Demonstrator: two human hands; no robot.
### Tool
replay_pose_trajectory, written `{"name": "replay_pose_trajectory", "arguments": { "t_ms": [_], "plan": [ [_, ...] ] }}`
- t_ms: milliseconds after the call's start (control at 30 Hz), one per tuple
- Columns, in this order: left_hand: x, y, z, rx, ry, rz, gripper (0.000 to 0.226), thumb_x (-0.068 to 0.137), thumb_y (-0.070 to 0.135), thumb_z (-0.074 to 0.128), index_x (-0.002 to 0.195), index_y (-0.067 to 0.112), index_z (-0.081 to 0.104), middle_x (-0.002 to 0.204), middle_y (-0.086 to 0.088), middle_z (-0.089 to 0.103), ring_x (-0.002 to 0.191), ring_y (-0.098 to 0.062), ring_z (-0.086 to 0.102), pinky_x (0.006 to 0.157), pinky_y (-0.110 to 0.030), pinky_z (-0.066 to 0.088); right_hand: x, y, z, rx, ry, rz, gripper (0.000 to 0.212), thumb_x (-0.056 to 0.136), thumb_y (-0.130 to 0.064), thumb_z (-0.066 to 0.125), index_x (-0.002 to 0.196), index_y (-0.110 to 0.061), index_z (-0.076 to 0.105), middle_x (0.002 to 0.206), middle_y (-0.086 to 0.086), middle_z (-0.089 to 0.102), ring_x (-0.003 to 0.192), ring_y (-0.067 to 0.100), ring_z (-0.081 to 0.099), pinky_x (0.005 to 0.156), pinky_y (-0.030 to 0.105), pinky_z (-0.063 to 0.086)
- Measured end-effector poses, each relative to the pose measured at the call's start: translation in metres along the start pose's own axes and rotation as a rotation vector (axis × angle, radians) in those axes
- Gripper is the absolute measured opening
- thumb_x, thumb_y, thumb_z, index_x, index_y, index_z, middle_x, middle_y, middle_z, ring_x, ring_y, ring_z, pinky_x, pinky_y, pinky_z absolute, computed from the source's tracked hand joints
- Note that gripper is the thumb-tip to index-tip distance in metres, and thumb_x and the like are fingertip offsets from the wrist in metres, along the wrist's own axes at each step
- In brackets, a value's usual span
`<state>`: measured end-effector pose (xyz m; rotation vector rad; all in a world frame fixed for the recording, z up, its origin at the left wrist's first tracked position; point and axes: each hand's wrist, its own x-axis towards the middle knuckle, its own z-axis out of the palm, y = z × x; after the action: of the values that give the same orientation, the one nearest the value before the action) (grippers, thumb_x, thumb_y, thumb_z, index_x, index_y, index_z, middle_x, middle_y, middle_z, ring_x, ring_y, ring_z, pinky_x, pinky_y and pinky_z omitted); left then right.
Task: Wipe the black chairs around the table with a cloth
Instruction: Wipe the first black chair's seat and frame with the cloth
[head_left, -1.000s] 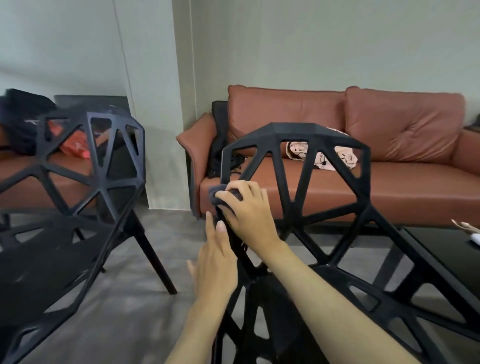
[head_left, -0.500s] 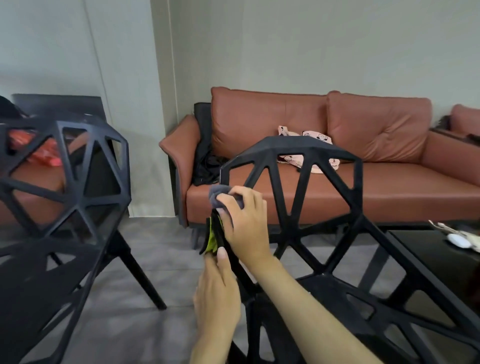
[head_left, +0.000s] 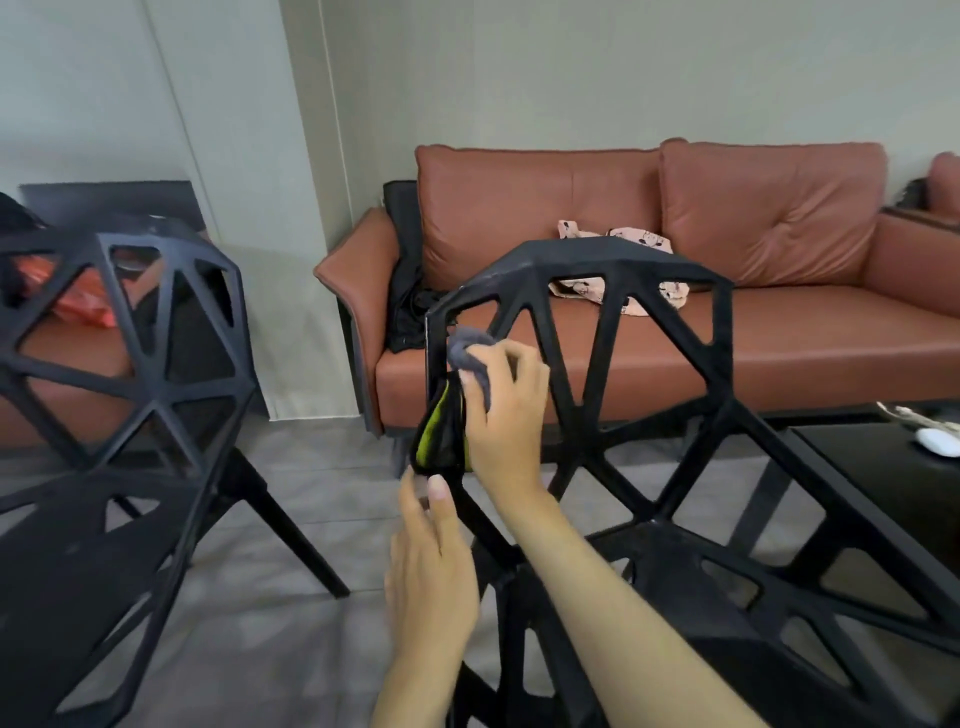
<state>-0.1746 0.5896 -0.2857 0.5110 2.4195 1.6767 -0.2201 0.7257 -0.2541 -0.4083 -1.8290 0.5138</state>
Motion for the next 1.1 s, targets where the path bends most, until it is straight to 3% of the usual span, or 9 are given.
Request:
{"name": "replay_pose_trajectory", "arguments": {
  "t_ms": [133, 267, 467, 533, 667, 833, 900, 1000, 1100],
  "plan": [
    [-0.004, -0.002, -0.001, 0.018, 0.105, 0.075, 0.072, 0.096, 0.075, 0.005, 0.162, 0.046, 0.000, 0.169, 0.010, 0.025, 0.154, -0.017, 0.028, 0.120, -0.049, 0.027, -0.058, 0.008, -0.009, 0.014, -0.130, 0.001, 0.014, 0.102, -0.021, 0.058, 0.116, -0.019, 0.060, 0.118, 0.001, 0.051, 0.104, 0.022, 0.048, 0.085, 0.046, 0.047],
    [-0.007, -0.006, -0.002, 0.092, 0.178, 0.165, 0.073, 0.098, 0.073, 0.007, 0.164, 0.043, -0.002, 0.168, 0.008, 0.028, 0.153, -0.018, 0.029, 0.119, -0.051, 0.028, -0.054, 0.005, -0.016, 0.035, -0.186, -0.025, 0.017, 0.101, -0.025, 0.059, 0.117, -0.022, 0.061, 0.119, -0.001, 0.052, 0.107, 0.021, 0.048, 0.086, 0.043, 0.046],
    [-0.011, -0.006, 0.000, 0.155, 0.194, 0.190, 0.071, 0.097, 0.077, 0.005, 0.162, 0.048, -0.002, 0.163, 0.005, 0.037, 0.148, -0.021, 0.033, 0.116, -0.055, 0.028, -0.072, 0.051, -0.042, -0.156, -0.324, -0.312, 0.024, 0.092, -0.018, 0.065, 0.115, -0.024, 0.063, 0.125, 0.003, 0.056, 0.118, 0.029, 0.050, 0.086, 0.041, 0.041],
    [-0.011, -0.005, 0.001, 0.182, 0.174, 0.204, 0.065, 0.100, 0.072, 0.010, 0.161, 0.051, -0.001, 0.162, 0.007, 0.038, 0.146, -0.020, 0.033, 0.115, -0.052, 0.028, -0.073, 0.088, -0.055, -0.285, -0.308, -0.211, 0.027, 0.089, -0.016, 0.068, 0.114, -0.025, 0.063, 0.124, 0.004, 0.055, 0.116, 0.032, 0.051, 0.084, 0.045, 0.043],
    [-0.007, -0.008, 0.005, 0.250, 0.159, 0.209, 0.063, 0.101, 0.071, 0.013, 0.160, 0.054, -0.002, 0.152, 0.004, 0.046, 0.139, -0.020, 0.040, 0.108, -0.050, 0.033, -0.088, 0.149, -0.078, -0.417, -0.225, 0.234, 0.022, 0.097, -0.021, 0.064, 0.117, -0.027, 0.059, 0.119, 0.003, 0.049, 0.108, 0.035, 0.050, 0.083, 0.051, 0.046],
    [-0.005, -0.010, 0.005, 0.222, 0.165, 0.180, 0.065, 0.102, 0.071, 0.014, 0.162, 0.050, 0.002, 0.154, 0.007, 0.047, 0.142, -0.021, 0.038, 0.112, -0.052, 0.031, -0.103, 0.128, -0.061, -0.227, -0.199, 0.435, 0.013, 0.102, -0.026, 0.060, 0.115, -0.024, 0.059, 0.117, 0.002, 0.050, 0.106, 0.027, 0.047, 0.083, 0.047, 0.045],
    [-0.005, -0.009, 0.006, 0.218, 0.165, 0.182, 0.065, 0.102, 0.070, 0.015, 0.162, 0.048, 0.003, 0.156, 0.007, 0.045, 0.143, -0.021, 0.037, 0.113, -0.052, 0.031, -0.125, 0.118, -0.061, -0.206, -0.268, 0.400, 0.013, 0.102, -0.026, 0.060, 0.115, -0.026, 0.060, 0.115, -0.001, 0.051, 0.105, 0.024, 0.048, 0.085, 0.045, 0.047],
    [-0.003, -0.011, 0.006, 0.208, 0.162, 0.186, 0.067, 0.101, 0.073, 0.014, 0.162, 0.048, 0.003, 0.156, 0.006, 0.045, 0.143, -0.021, 0.038, 0.113, -0.051, 0.031, -0.159, 0.109, -0.068, -0.361, -0.514, 0.152, 0.015, 0.100, -0.030, 0.059, 0.115, -0.032, 0.060, 0.117, -0.006, 0.053, 0.107, 0.023, 0.050, 0.085, 0.044, 0.047],
    [0.000, -0.018, 0.005, 0.191, 0.164, 0.160, 0.071, 0.096, 0.081, 0.009, 0.160, 0.051, 0.001, 0.144, -0.004, 0.056, 0.137, -0.024, 0.045, 0.114, -0.055, 0.034, -0.149, 0.111, -0.071, -0.341, -0.671, 0.146, 0.013, 0.102, -0.032, 0.055, 0.115, -0.034, 0.057, 0.117, -0.010, 0.052, 0.110, 0.021, 0.048, 0.088, 0.043, 0.044]
  ]
}}
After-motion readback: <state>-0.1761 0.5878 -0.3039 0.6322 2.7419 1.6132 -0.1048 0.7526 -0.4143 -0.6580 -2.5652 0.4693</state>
